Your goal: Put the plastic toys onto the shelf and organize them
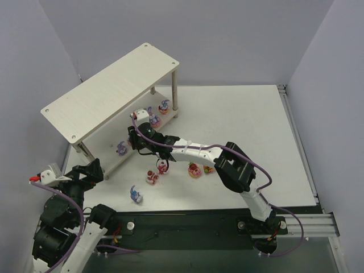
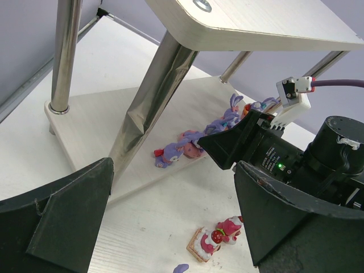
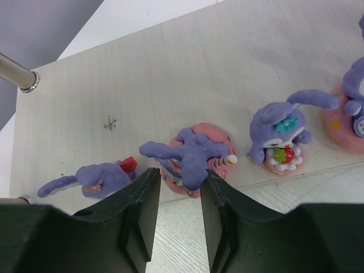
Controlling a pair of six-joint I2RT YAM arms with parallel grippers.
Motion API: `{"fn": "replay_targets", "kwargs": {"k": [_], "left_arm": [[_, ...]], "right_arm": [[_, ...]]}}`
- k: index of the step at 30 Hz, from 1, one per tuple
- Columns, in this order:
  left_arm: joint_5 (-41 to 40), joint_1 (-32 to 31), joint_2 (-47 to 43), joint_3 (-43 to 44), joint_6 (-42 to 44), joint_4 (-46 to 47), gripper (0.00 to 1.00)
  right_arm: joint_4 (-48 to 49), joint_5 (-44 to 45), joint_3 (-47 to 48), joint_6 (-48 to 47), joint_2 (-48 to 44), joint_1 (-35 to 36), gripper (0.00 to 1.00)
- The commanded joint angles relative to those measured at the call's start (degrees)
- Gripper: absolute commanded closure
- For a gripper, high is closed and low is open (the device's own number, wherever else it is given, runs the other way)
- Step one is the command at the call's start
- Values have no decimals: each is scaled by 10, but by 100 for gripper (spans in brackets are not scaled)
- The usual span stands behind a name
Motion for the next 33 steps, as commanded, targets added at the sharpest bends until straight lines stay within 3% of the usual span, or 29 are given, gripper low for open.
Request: {"fn": "replay_targets", "kwargs": {"k": [1,24,33], "left_arm": [[-6,0,-17,6,-3,2,3],[-5,0,-16,5,-3,1,3],[0,-1,-15,5,-4,2,3]], "right_arm": [[30,-5,0,4,8,-3,66],[61,46,-79,-17,-86,15,36],[42,52,-173,-60,-193,65,25]]}}
